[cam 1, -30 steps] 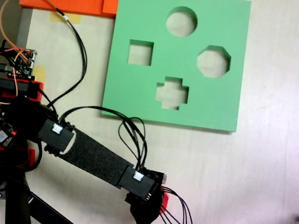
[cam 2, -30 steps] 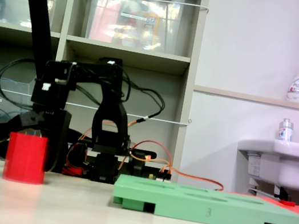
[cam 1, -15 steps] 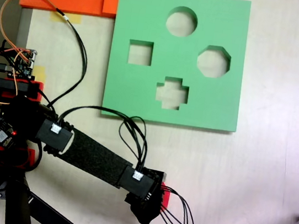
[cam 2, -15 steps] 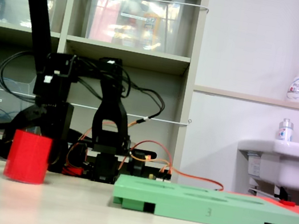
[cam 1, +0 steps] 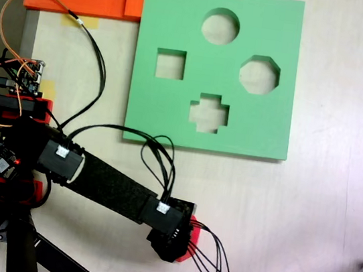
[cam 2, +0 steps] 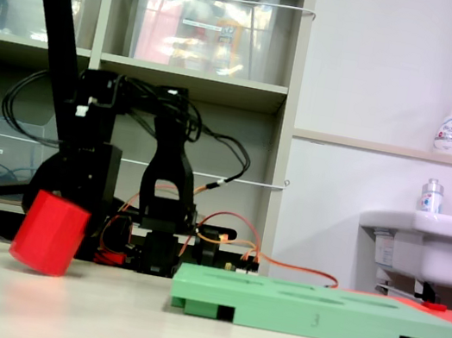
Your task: Put the octagonal pillar block into the corresponding hole
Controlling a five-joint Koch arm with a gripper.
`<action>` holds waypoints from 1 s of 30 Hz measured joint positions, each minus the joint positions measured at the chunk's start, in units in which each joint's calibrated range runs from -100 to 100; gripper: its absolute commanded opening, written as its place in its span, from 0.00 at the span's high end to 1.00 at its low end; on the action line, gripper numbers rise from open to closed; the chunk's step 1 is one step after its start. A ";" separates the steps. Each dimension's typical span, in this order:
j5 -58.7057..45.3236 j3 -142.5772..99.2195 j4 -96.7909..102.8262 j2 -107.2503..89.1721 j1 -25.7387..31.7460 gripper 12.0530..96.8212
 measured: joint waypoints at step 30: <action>14.99 22.73 -5.38 -18.33 23.35 0.71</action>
